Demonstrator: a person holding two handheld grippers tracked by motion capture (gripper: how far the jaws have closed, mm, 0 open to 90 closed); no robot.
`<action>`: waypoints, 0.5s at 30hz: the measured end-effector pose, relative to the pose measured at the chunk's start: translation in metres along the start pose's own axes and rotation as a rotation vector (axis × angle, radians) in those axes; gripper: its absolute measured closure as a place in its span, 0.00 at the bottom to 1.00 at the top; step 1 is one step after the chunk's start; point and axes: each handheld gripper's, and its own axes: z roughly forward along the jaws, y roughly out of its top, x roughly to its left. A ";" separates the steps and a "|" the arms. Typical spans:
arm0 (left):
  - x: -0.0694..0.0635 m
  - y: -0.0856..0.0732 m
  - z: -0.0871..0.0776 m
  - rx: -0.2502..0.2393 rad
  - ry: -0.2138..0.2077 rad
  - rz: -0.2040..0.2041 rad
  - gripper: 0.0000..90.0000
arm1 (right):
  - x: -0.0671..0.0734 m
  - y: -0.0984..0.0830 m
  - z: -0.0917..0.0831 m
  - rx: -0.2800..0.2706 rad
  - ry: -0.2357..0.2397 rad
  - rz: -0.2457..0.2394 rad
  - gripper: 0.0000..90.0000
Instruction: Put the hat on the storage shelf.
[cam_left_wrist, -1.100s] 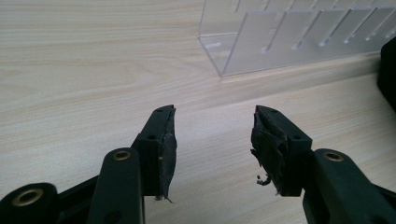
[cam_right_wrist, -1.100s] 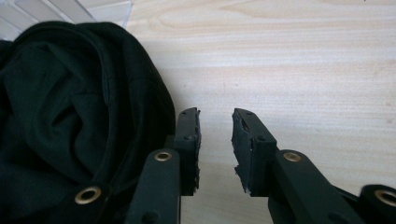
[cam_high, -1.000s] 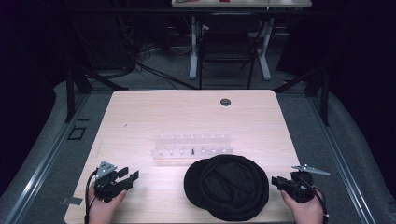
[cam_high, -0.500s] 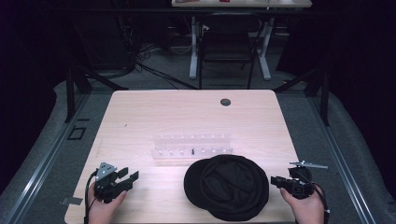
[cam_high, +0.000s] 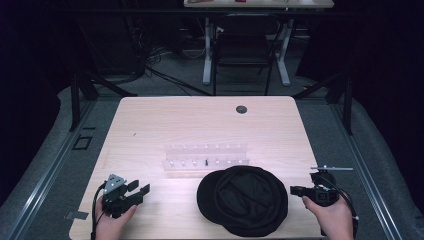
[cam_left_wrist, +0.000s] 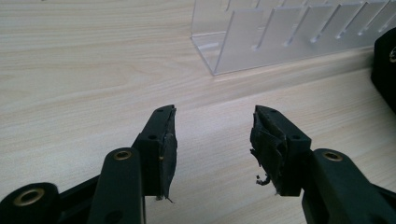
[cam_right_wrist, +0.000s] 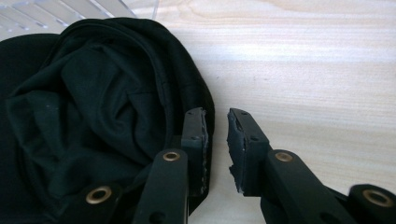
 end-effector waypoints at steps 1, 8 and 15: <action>0.000 0.000 0.000 0.000 -0.002 0.000 0.56 | 0.001 0.001 -0.001 0.015 0.003 0.006 0.85; -0.002 -0.001 0.001 -0.001 -0.003 0.004 0.56 | 0.004 0.005 0.003 0.091 0.036 0.005 0.83; -0.002 -0.001 0.002 0.006 -0.010 0.008 0.56 | 0.007 0.008 0.008 0.151 0.009 -0.006 0.82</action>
